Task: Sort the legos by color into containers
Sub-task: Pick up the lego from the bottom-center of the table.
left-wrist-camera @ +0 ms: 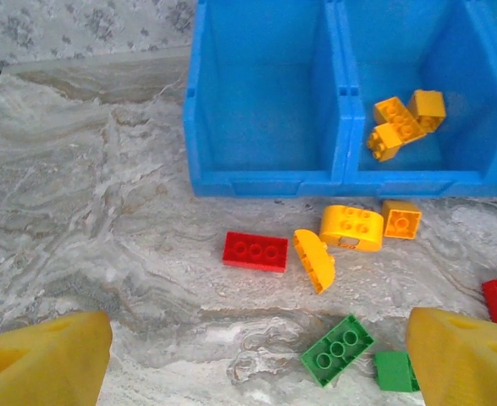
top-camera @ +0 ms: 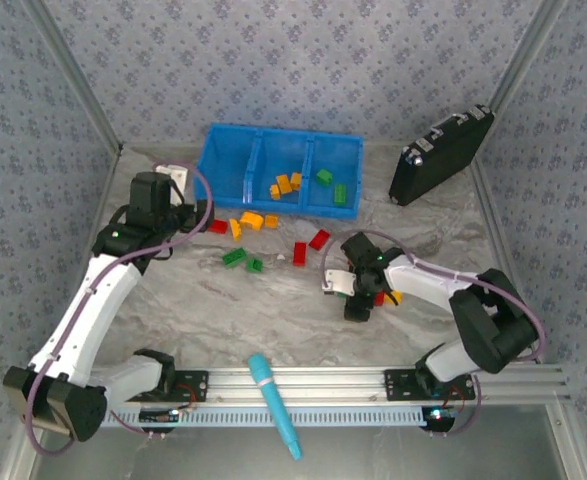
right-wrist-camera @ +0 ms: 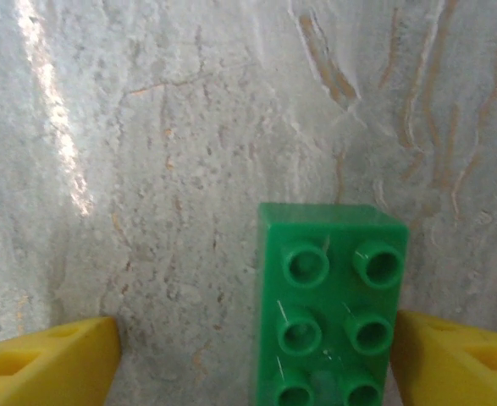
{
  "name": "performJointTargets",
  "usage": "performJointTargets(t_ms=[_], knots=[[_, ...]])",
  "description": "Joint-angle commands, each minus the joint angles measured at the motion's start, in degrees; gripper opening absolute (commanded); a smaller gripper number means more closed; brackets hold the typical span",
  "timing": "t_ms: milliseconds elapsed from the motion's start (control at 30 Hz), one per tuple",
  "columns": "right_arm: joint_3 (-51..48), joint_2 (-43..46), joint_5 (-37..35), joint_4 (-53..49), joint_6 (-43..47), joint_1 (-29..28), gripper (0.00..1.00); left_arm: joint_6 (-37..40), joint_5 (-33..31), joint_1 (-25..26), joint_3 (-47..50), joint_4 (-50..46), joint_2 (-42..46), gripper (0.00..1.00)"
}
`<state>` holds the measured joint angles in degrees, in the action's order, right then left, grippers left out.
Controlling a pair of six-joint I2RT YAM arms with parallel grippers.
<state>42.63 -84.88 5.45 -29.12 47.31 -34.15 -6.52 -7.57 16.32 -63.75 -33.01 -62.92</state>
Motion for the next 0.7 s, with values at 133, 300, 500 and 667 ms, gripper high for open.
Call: performJointTargets(t_ms=[133, 300, 500, 667], knots=[[1.99, -5.23, -1.21, 1.6, 0.06, -0.29, 0.66, -7.12, -2.94, -5.17, 2.07, 2.25, -6.45, 0.91], [3.52, -6.72, -1.2, -0.1, -0.07, -0.21, 0.44, -23.14, -2.09, -8.65, 0.08, -0.92, -14.73, 0.91], [7.45, -6.23, -0.82, -4.96, -0.38, -0.46, 0.33, -39.68, 4.29, -9.62, 3.21, 7.98, -19.15, 0.9], [10.84, -1.95, -1.76, -5.06, -0.8, -0.56, 0.32, -50.24, 2.08, -9.68, -2.0, 1.94, -27.01, 0.9]])
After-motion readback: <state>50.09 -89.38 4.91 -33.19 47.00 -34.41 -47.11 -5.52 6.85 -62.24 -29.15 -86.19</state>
